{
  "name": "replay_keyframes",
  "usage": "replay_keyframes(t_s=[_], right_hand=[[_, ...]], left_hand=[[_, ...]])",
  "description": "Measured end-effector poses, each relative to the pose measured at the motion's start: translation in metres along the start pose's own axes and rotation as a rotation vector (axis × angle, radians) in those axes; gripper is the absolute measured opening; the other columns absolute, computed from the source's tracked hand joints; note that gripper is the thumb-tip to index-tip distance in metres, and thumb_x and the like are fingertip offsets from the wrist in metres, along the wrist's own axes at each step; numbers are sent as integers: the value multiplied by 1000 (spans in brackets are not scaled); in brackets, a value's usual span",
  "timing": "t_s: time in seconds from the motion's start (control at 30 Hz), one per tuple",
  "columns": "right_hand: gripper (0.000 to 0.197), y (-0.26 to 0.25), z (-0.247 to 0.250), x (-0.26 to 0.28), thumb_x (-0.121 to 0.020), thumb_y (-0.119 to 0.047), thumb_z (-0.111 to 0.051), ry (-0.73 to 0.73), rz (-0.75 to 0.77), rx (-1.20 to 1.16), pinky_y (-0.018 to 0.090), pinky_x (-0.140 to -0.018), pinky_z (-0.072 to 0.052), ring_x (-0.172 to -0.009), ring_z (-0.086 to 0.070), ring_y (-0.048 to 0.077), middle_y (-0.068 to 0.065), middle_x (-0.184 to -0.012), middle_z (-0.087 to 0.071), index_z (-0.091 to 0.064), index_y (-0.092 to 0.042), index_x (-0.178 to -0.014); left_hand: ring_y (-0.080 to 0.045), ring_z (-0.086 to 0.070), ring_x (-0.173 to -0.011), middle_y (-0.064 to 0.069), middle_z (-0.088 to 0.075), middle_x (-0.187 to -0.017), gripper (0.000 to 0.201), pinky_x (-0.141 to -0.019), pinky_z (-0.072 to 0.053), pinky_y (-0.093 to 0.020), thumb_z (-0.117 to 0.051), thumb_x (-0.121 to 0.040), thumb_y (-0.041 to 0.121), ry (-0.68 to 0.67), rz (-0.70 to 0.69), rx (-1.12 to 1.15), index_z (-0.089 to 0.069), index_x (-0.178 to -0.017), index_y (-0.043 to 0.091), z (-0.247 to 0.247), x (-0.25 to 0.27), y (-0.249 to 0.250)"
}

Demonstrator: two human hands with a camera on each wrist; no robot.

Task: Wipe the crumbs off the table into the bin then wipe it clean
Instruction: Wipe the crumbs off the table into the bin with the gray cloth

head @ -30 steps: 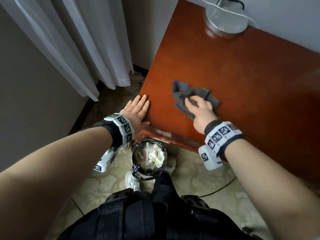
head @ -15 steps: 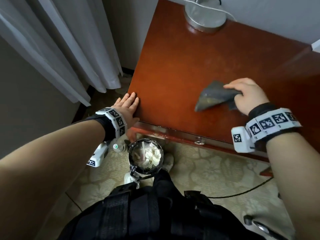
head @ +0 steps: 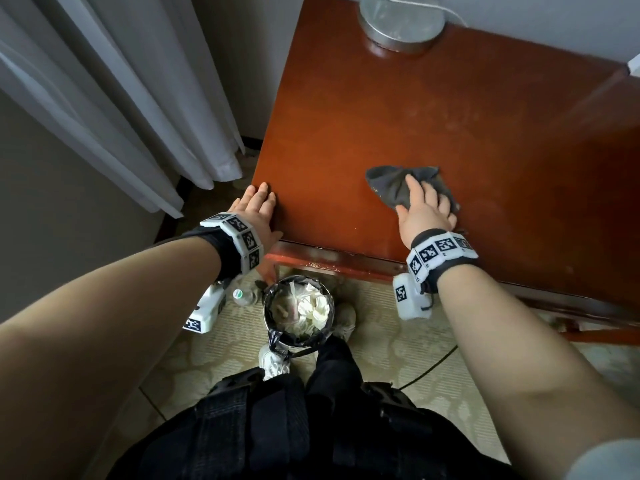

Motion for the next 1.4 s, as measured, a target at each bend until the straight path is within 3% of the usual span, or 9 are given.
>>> replay_keyframes(t_s=[0.2,0.43,0.6,0.7,0.97,1.03,1.13,1.27,1.4], right_hand=[[54,7,6,15,-98,-33,-37,63,-85,16,48,-103,-27,-130,-26,32,-1,-151,-21,-12,-40,-146],[57,-68,-20,96,-96,-10,-36,-250,708,53,34,-98,-38,-122,-30,25,0,-143,-32,-24,-36,-145],[53,12,47,34,-96,-16,-40,133,180,-190,41,-104,-33,-124,-35,37,10,-140,-35,-27,-32,-145],[52,55,35,29,-99,-28,-35,20,-290,-108,46,-104,-30,-129,-26,34,7,-147,-22,-16,-37,-147],[67,1,-21,102,-93,-3,-38,-250,539,6,37,-98,-42,-122,-34,26,-1,-144,-25,-27,-50,-140],[65,27,5,86,-93,-2,-38,-113,460,-18,33,-97,-41,-116,-36,24,1,-140,-31,-29,-46,-140],[53,113,48,50,-98,-17,-37,101,-47,-107,39,-105,-31,-124,-30,33,9,-144,-26,-24,-36,-145],[57,205,46,35,-98,-27,-37,-56,-710,-161,49,-109,-25,-130,-26,38,15,-147,-16,-11,-34,-149],[61,145,25,33,-93,-18,-42,-30,-154,80,41,-103,-31,-127,-27,35,12,-148,-14,-16,-37,-145]], left_hand=[[-18,11,-145,0,14,-157,75,-117,2,-32,-44,-96,40,-14,-12,10,3,-150,17,-1,0,-3],[-20,8,-145,-1,12,-157,74,-117,0,-34,-47,-95,35,-42,-41,-6,0,-150,18,6,-1,-6],[-20,7,-145,-2,11,-157,74,-117,0,-35,-46,-96,34,-53,-28,-48,0,-150,17,6,-1,-4],[-21,7,-145,-2,11,-157,74,-117,1,-35,-46,-96,34,-61,-17,-65,1,-151,16,5,-1,-4],[-30,-19,-139,-7,-21,-151,63,-115,-18,-41,-43,-94,47,90,58,-126,-27,-145,15,20,-1,17],[-29,-6,-143,-7,-13,-154,65,-117,-7,-40,-44,-93,47,128,-9,-99,-19,-148,21,20,0,34],[-26,12,-144,-3,6,-157,69,-117,4,-38,-44,-94,45,141,-98,-69,-6,-150,28,10,-2,64],[-26,14,-144,-3,12,-157,70,-117,4,-39,-45,-94,45,131,-117,-56,-6,-150,29,-1,-8,95],[-26,13,-144,-2,11,-157,69,-117,4,-39,-43,-94,46,118,-48,-29,-6,-150,29,4,-24,112]])
Point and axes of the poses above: each hand's wrist, its own x-axis away from the middle knuckle, its own z-axis out of the back of the hand, y = z × x, the point moved 5 cm from there along -x, towards the middle knuckle
